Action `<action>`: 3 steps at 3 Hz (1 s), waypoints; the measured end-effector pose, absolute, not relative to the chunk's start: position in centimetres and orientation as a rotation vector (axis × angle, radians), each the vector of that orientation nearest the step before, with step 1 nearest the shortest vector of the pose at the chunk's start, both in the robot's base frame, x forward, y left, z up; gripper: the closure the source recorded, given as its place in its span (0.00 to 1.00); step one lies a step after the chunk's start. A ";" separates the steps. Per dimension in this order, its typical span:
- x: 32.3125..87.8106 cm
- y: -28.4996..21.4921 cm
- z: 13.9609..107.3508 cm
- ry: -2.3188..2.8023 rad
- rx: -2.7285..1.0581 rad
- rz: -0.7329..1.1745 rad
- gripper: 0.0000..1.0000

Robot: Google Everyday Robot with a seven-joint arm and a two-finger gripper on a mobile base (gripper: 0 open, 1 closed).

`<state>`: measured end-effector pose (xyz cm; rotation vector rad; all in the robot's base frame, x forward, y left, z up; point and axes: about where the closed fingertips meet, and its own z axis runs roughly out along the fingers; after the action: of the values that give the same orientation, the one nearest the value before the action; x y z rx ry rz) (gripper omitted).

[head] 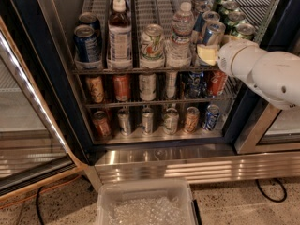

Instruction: Pick redbull can from top shelf of fridge

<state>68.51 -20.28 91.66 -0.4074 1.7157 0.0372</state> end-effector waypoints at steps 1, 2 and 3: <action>69.0 -19.9 91.4 1.715 -0.404 0.047 0.43; 69.4 -19.6 91.0 1.717 -0.399 0.063 0.62; 69.4 -19.6 91.0 1.717 -0.399 0.063 0.86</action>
Offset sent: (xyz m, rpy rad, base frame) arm 0.0146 0.0053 -0.0144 0.0394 0.0141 0.0096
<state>69.41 -19.61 91.02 -0.3992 1.7173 0.0628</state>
